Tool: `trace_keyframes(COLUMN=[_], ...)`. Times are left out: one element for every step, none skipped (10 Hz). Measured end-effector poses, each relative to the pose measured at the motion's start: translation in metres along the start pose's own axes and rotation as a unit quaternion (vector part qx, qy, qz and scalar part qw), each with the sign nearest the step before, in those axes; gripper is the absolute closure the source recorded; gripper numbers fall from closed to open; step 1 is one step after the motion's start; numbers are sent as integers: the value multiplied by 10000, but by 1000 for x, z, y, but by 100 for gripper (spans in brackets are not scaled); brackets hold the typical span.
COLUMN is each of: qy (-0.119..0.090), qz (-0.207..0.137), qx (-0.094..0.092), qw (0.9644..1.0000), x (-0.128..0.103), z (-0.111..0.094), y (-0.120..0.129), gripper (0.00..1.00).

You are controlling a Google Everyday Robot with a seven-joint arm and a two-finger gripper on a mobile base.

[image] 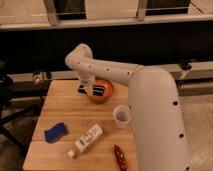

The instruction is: Place the eraser in the ceramic cup

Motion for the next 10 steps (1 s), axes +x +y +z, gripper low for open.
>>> trace_keyframes(qy=[-1, -19, -38, -54, -75, -71, -65, -68, -76, -80], qz=[33, 71, 91, 102, 123, 147, 154, 149, 140, 140], qx=[-24, -54, -64, -83, -93, -105, -112, -113, -112, -100], qw=[10000, 10000, 9999, 9999, 9999, 9998, 9998, 9998, 9998, 9998], x=[6, 14, 17, 20, 24, 29, 31, 31, 31, 32], z=[0, 1, 1, 2, 2, 2, 1, -1, -4, -8], y=[3, 7, 8, 11, 13, 14, 15, 16, 17, 17], gripper=[100, 100, 100, 100, 100, 100, 100, 100, 100, 100])
